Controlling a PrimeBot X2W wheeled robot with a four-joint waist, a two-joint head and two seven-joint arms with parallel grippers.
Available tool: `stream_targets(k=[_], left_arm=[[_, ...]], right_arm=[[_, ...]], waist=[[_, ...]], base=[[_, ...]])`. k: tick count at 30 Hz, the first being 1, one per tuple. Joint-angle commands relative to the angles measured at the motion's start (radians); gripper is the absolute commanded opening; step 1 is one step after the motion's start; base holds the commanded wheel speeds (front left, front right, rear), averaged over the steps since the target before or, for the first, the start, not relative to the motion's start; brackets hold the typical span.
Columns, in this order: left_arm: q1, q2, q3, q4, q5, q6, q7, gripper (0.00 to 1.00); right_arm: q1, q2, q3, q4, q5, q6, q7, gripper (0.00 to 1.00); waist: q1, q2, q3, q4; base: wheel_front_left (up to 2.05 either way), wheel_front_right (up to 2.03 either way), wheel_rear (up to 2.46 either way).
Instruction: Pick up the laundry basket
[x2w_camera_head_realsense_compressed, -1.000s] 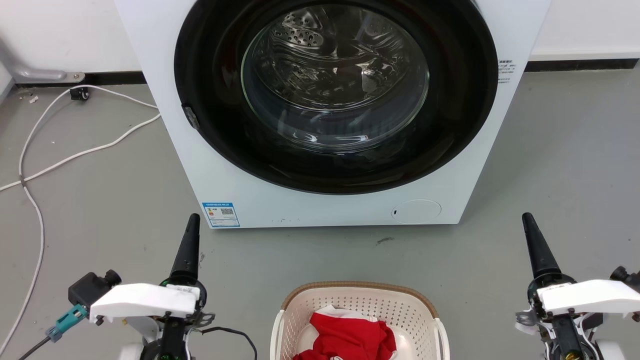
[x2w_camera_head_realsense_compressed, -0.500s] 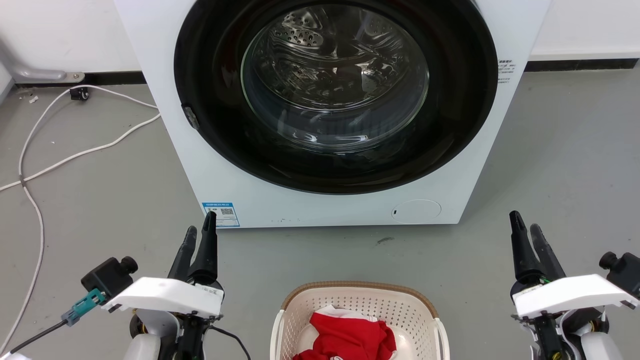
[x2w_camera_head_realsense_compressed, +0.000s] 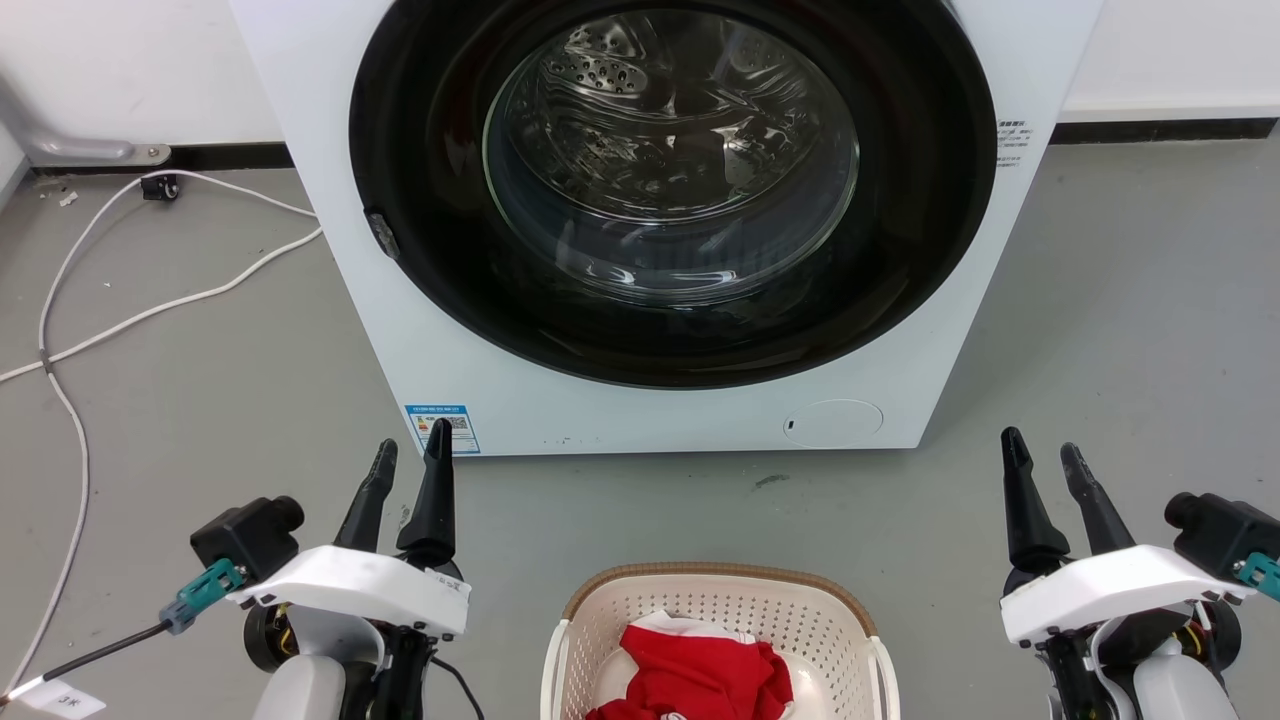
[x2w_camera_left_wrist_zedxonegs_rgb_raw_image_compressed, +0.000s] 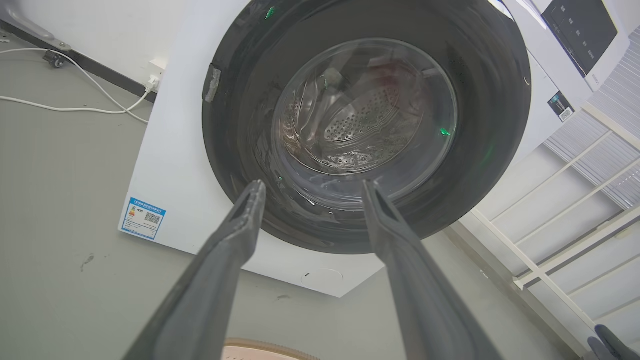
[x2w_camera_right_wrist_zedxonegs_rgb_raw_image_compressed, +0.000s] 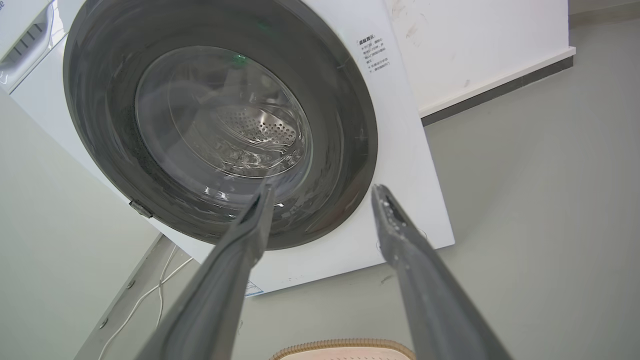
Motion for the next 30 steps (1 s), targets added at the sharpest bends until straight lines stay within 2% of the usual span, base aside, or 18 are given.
stream_targets(k=[1, 14, 30], left_arm=[[-0.025, 0.009, -0.005, -0.004, 0.035, -0.003, -0.011, 1.00], [-0.036, 0.013, -0.026, 0.018, 0.195, -0.003, -0.045, 1.00], [-0.049, 0.011, -0.023, 0.045, 0.357, -0.002, -0.079, 1.00]], right_arm=[[-0.026, 0.001, -0.003, 0.002, -0.042, 0.000, -0.012, 1.00], [-0.044, 0.004, -0.011, 0.046, -0.245, 0.000, -0.047, 1.00], [-0.067, 0.005, -0.017, 0.109, -0.409, 0.000, -0.080, 1.00]], waist=[[-0.0001, 0.0000, 0.000, 0.000], [-0.0001, 0.0000, 0.001, -0.001], [-0.0001, 0.0000, 0.001, -0.002]], base=[[0.00, 0.00, 0.00], [0.00, 0.00, 0.00], [0.00, 0.00, 0.00]])
